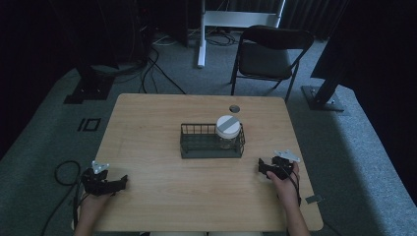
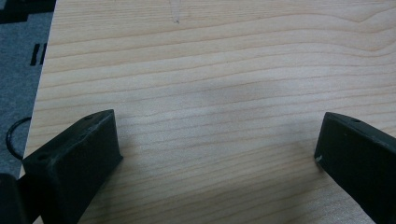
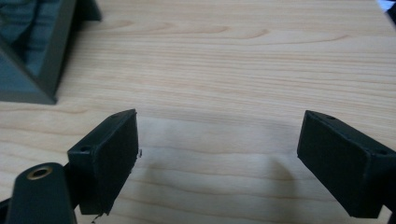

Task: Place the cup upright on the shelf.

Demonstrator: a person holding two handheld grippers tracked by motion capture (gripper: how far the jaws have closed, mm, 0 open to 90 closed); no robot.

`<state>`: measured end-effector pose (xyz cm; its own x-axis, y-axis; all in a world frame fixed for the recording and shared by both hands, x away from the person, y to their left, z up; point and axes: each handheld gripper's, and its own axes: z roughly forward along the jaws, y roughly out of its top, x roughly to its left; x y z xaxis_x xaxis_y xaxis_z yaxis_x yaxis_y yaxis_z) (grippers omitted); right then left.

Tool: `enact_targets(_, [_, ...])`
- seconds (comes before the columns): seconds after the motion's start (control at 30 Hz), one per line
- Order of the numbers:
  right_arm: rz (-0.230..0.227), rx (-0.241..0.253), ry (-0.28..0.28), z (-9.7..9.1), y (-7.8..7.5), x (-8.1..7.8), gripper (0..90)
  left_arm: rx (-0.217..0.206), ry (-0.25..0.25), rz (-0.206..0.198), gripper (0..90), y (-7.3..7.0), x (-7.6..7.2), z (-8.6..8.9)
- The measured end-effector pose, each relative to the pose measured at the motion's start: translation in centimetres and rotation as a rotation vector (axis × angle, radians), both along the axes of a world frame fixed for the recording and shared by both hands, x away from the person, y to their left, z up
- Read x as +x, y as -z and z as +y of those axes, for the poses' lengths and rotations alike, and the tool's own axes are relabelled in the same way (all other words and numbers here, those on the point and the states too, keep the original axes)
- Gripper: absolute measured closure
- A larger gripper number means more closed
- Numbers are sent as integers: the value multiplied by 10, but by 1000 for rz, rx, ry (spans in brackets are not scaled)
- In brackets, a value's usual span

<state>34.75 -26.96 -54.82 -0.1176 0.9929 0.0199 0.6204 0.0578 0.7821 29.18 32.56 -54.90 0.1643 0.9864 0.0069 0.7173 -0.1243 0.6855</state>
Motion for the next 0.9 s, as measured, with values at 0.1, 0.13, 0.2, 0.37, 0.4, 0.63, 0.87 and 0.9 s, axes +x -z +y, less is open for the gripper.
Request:
enact_targets(0.1, [10,1,4,-4,-1,0,125,0,0,0,2,0,0,0])
enact_targets(0.13, [14,-5,1,-5,-1,0,125,0,0,0,2,0,0,0])
enact_targets(0.2, [36,-6,-5,-7,0,0,125,1,0,0,2,0,0,0])
enact_targets(0.37, [61,-4,-35,-12,2,0,126,0,0,0,2,0,0,0])
enact_targets(0.4, [64,-1,-39,-13,2,0,126,0,1,0,2,0,0,0])
enact_targets(0.63, [81,-8,-125,-18,3,-1,129,0,0,-1,2,0,0,0])
enact_targets(0.87, [85,-27,-158,-20,3,-2,124,0,0,0,2,0,0,0])
enact_targets(0.9, [85,-28,-169,-20,3,-2,122,1,0,0,1,0,0,0])
